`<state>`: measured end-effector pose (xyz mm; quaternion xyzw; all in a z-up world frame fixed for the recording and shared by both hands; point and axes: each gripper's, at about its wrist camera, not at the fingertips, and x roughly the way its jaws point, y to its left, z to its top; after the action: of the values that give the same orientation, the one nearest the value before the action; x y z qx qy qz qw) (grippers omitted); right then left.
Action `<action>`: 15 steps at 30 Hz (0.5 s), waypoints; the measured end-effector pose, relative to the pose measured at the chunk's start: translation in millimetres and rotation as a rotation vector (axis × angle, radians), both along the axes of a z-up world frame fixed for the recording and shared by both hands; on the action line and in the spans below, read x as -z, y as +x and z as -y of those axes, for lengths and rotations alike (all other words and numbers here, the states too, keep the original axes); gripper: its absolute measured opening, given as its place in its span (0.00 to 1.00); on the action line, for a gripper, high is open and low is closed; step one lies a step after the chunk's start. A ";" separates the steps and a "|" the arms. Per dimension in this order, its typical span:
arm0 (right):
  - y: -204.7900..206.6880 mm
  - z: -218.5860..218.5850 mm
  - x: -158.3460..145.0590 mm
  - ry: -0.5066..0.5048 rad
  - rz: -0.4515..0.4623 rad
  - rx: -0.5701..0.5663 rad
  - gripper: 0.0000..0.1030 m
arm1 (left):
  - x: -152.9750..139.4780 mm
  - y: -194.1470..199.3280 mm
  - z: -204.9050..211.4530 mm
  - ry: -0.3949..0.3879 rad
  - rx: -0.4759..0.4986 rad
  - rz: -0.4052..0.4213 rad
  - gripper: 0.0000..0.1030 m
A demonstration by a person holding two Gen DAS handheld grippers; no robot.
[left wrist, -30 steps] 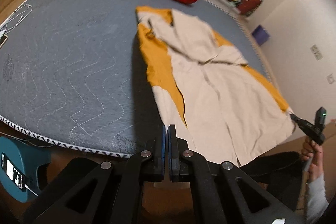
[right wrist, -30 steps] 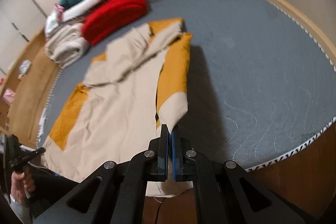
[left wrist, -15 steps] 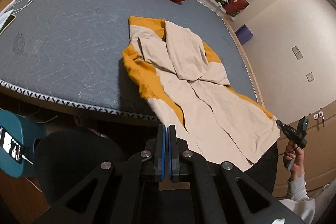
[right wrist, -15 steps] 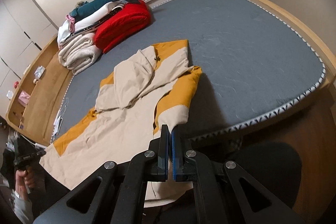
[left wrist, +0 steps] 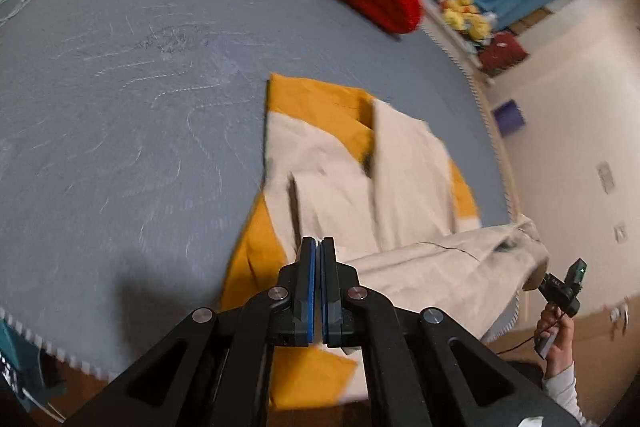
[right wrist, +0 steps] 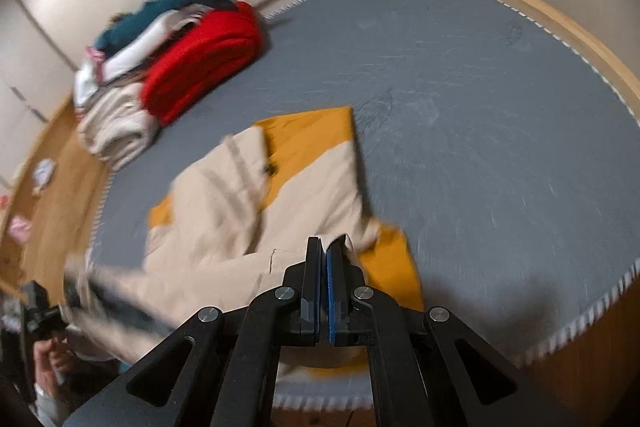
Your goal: Fold large clothes
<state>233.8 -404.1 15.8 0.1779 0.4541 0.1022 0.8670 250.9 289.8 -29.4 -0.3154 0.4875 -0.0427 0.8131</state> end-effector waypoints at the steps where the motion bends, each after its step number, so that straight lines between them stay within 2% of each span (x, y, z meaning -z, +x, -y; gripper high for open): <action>1: 27.2 -4.5 11.1 -0.011 -0.016 -0.001 0.02 | 13.3 18.6 -1.5 0.016 -0.002 -0.020 0.01; 5: 105.4 -19.3 55.3 -0.028 -0.089 0.016 0.02 | 59.8 55.3 -5.8 0.023 -0.020 -0.138 0.00; 8: 136.1 -30.0 79.9 -0.075 -0.145 -0.002 0.02 | 61.0 66.6 -5.7 0.053 0.005 -0.144 0.01; 12: 156.5 -31.2 90.9 -0.066 -0.178 -0.002 0.02 | 70.0 72.6 -18.0 -0.008 -0.008 -0.169 0.04; 15: 163.9 -35.8 95.7 -0.082 -0.194 -0.010 0.02 | 65.2 68.0 -26.8 -0.041 -0.045 -0.147 0.07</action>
<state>397.8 -368.3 -79.8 0.1489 0.5406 0.0698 0.8251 319.0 316.6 -94.6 -0.3452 0.5376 -0.0113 0.7692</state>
